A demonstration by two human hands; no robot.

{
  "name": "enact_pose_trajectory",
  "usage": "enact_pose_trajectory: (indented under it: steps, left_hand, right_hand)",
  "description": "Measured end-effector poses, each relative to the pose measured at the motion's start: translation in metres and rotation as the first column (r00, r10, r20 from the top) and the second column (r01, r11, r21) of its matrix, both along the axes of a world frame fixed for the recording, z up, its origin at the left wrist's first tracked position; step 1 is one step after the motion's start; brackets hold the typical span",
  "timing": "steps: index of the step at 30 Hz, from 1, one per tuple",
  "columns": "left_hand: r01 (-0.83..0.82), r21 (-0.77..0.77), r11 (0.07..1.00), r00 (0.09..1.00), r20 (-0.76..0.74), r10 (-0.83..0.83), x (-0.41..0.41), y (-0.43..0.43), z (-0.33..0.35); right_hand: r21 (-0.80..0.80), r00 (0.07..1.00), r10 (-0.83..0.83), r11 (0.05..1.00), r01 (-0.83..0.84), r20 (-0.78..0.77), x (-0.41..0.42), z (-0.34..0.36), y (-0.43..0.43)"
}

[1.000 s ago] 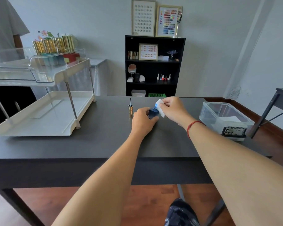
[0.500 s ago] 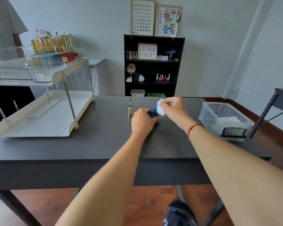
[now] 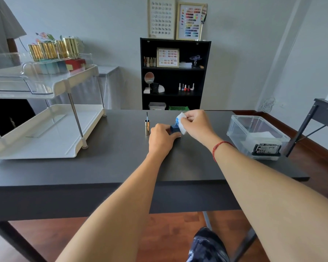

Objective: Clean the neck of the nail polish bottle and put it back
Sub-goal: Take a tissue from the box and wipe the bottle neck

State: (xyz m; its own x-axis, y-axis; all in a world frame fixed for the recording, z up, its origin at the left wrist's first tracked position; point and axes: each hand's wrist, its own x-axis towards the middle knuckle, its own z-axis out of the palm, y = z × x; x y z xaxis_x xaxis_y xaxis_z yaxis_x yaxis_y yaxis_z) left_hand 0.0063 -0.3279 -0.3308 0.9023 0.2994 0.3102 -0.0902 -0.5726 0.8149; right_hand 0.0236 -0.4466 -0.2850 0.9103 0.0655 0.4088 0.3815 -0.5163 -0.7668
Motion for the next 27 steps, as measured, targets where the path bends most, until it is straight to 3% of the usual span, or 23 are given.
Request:
enact_pose_trajectory:
  steps: [8, 15, 21, 27]
  left_hand:
    - [0.005, 0.010, 1.000, 1.000, -0.006, -0.005, -0.001, 0.001, 0.000]
    - [0.020, 0.021, 1.000, 1.000, -0.013, -0.019, -0.003, 0.000, 0.002]
    - [0.024, 0.066, 0.998, 1.000, -0.021, -0.023, -0.006, -0.001, 0.003]
    - [0.028, 0.165, 0.986, 0.999, -0.032, -0.023, -0.009, -0.002, 0.005]
  right_hand:
    - [0.126, 0.996, -0.042, 0.991, 0.051, -0.077, 0.002, 0.007, -0.009]
    - [0.001, 0.993, 0.065, 0.998, -0.065, -0.102, 0.001, 0.003, -0.003]
    - [0.060, 0.996, 0.015, 0.998, -0.010, -0.083, -0.001, 0.008, -0.010]
    - [-0.012, 0.999, 0.028, 1.000, -0.029, -0.017, -0.005, 0.003, -0.009]
